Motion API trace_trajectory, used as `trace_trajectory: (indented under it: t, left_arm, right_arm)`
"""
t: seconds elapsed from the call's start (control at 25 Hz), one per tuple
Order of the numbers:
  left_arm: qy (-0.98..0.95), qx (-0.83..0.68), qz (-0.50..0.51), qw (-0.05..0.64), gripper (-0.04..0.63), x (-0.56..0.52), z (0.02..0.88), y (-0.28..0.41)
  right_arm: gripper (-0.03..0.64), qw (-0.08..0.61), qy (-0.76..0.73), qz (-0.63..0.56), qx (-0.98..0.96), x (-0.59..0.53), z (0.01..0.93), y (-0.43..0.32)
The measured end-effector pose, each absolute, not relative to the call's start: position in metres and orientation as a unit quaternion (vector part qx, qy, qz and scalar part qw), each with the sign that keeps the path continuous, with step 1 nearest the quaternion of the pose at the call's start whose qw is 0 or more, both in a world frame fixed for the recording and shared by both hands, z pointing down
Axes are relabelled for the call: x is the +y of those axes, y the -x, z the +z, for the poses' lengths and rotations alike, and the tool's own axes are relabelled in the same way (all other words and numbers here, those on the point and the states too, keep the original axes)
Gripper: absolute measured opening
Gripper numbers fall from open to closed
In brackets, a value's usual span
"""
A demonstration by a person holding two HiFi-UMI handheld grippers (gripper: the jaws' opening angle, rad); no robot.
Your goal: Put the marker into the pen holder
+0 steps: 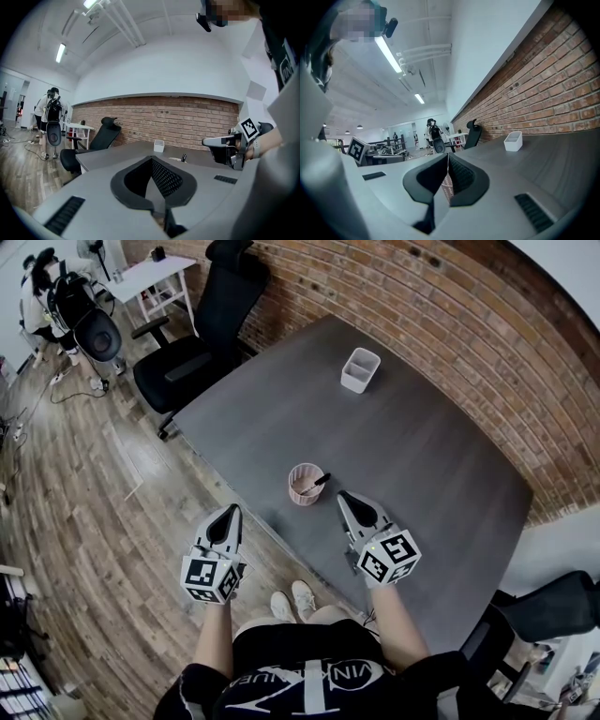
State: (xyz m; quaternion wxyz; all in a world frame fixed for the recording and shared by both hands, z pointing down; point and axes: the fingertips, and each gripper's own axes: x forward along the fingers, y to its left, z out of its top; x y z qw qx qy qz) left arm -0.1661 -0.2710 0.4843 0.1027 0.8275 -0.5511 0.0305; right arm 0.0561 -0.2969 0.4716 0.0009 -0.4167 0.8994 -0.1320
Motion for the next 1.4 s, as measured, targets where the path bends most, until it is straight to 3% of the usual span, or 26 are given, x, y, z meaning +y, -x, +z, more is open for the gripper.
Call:
trace_trajectory:
  t: [1.4]
  left_arm:
    - [-0.807,-0.585,0.015,0.083,0.014,-0.258,0.459,0.202]
  right_arm:
    - [0.028,0.008,0.444,-0.112,0.889,-0.297,0.454,-0.063]
